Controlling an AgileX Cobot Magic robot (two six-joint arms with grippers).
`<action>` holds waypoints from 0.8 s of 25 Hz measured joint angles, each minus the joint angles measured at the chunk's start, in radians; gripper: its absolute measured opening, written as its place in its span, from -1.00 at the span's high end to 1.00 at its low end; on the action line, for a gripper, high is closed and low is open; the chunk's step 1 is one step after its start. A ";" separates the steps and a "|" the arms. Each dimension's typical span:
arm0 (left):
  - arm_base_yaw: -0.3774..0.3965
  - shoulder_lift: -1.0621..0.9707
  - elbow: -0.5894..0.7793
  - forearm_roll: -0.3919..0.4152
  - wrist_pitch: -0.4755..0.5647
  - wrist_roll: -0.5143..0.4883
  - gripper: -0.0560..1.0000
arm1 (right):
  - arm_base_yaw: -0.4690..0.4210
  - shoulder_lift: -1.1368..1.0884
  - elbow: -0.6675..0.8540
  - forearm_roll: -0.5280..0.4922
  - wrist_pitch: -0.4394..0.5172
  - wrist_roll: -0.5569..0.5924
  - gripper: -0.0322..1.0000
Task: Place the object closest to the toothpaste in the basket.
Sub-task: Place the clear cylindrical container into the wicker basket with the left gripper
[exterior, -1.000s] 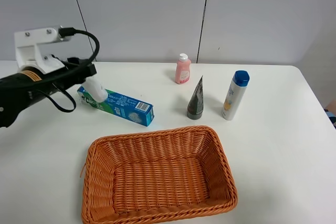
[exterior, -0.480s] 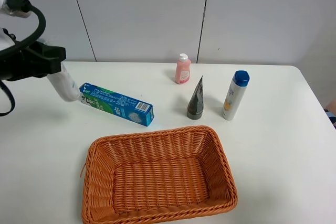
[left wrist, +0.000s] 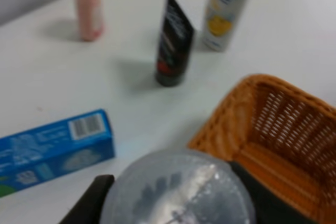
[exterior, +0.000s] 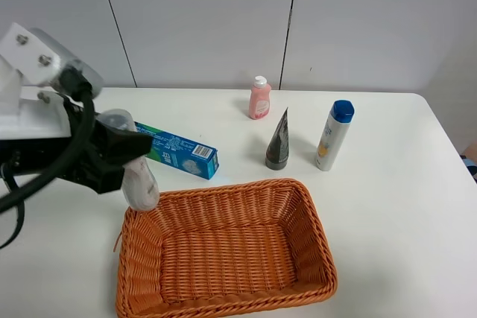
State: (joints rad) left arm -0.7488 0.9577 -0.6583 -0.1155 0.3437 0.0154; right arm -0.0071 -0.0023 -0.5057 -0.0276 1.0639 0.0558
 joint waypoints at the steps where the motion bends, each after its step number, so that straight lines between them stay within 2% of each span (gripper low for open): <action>1: -0.017 0.024 0.000 -0.001 0.000 0.000 0.08 | 0.000 0.000 0.000 0.000 0.000 0.000 -0.99; 13: -0.036 0.361 0.000 -0.018 -0.032 -0.002 0.07 | 0.000 0.000 0.000 0.000 0.000 0.000 -0.99; 15: -0.036 0.376 0.000 -0.019 -0.051 -0.007 -0.16 | 0.000 0.000 0.000 0.000 0.000 0.000 -0.99; 17: -0.036 0.377 0.000 -0.020 -0.081 -0.015 -0.49 | 0.000 0.000 0.000 0.000 0.000 0.000 -0.99; 20: -0.036 0.374 0.000 -0.034 -0.107 -0.026 -0.65 | 0.000 0.000 0.000 0.000 0.000 0.000 -0.99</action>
State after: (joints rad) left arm -0.7852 1.3322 -0.6583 -0.1498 0.2367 -0.0105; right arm -0.0071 -0.0023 -0.5057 -0.0276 1.0639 0.0558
